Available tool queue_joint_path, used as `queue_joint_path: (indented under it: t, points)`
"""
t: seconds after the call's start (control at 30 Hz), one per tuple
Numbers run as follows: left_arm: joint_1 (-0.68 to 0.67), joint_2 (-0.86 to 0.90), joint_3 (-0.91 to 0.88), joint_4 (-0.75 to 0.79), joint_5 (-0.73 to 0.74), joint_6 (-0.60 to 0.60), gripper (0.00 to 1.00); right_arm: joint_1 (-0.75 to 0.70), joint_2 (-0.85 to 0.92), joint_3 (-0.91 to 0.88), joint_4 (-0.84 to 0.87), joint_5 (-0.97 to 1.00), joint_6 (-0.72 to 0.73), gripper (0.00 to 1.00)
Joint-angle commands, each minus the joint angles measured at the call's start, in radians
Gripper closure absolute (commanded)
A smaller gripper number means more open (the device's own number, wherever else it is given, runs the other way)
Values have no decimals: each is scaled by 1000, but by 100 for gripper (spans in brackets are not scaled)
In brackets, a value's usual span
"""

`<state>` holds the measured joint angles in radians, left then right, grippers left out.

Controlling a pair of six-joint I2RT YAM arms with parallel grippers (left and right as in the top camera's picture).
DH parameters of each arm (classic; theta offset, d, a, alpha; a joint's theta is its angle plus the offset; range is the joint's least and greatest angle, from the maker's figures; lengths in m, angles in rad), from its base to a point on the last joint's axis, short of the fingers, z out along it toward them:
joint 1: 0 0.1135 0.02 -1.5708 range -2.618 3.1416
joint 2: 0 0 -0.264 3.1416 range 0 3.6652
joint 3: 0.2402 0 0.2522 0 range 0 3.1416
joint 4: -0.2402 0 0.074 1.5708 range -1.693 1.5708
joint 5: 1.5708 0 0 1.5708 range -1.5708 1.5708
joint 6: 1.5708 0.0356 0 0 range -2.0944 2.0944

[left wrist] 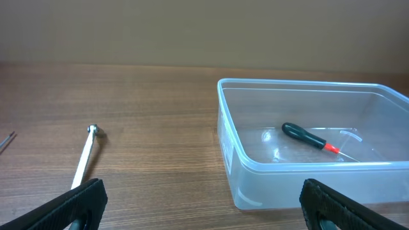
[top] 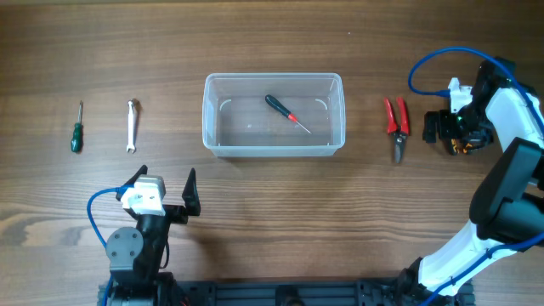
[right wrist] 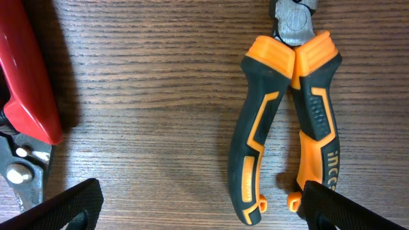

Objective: Pack container
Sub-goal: 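Lower the right gripper and grasp the orange-black pliers handles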

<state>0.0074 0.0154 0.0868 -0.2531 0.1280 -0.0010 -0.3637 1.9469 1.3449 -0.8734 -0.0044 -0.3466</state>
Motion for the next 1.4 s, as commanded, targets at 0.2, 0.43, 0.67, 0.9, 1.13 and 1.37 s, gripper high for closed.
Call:
queue_joint_path:
  t: [0.2, 0.43, 0.67, 0.9, 1.13, 1.37]
  points:
    - [-6, -5, -9, 6, 9, 16, 0, -2, 37, 13, 18, -45, -19, 0]
    - [-6, -5, -9, 6, 9, 17, 0, -2, 72, 13, 26, -45, -19, 0]
    - [-6, -5, -9, 6, 9, 16, 0, -2, 79, 13, 37, -45, -17, 0]
    - [-6, -5, -9, 6, 9, 16, 0, -2, 79, 13, 49, -49, -17, 0]
    - [-6, -5, -9, 6, 9, 16, 0, -2, 79, 12, 47, -49, -16, 2]
    - [-6, -5, -9, 6, 9, 16, 0, -2, 79, 11, 47, -48, -18, 1]
